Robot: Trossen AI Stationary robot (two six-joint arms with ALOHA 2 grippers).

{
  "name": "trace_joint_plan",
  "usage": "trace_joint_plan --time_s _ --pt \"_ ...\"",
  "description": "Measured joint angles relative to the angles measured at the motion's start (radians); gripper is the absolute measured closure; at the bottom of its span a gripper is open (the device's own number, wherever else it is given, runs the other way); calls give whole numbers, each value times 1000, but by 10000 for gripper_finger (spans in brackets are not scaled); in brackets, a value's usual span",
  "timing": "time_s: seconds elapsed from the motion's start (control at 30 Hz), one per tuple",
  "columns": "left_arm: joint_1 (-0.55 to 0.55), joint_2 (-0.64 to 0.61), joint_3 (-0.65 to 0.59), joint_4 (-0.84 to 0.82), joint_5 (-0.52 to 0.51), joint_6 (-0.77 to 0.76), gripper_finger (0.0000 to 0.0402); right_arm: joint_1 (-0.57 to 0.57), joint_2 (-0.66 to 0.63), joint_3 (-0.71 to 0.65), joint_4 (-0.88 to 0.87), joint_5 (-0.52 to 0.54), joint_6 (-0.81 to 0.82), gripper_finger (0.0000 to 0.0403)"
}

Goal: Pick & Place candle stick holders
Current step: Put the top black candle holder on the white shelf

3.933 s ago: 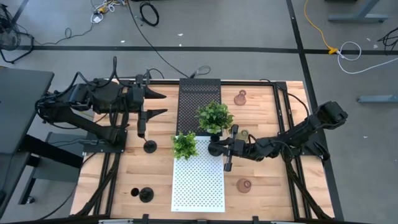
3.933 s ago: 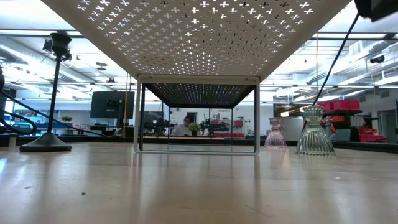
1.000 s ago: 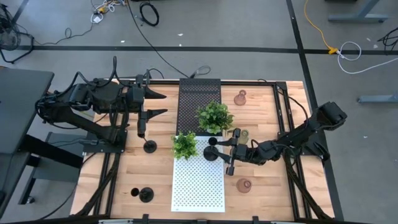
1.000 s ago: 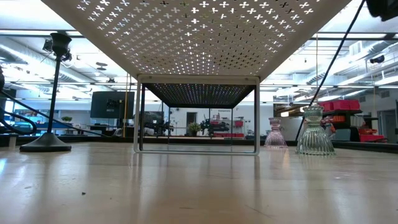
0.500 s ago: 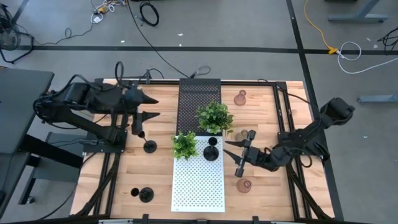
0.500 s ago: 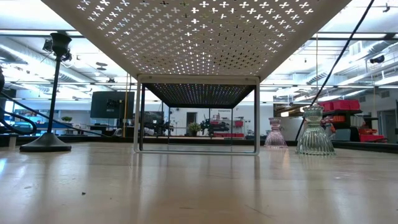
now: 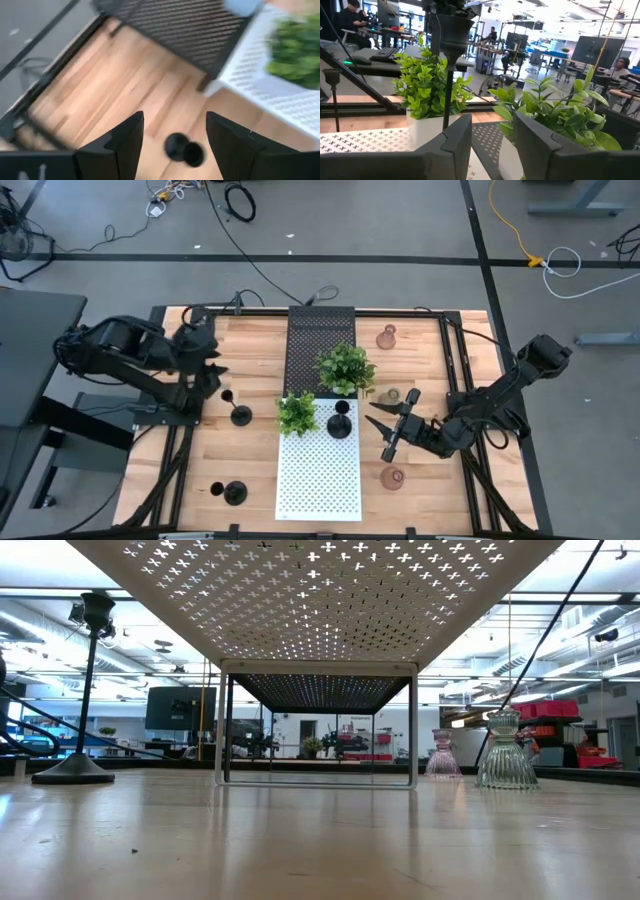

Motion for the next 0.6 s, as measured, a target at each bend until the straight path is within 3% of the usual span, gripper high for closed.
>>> trace_joint_plan --time_s 0.23,0.6 --pt "-85 -28 -75 3 -31 -89 184 0 0 0 -1 0 0 256" --pt "-232 -89 -464 34 4 -353 184 0 0 0 -1 0 0 256"
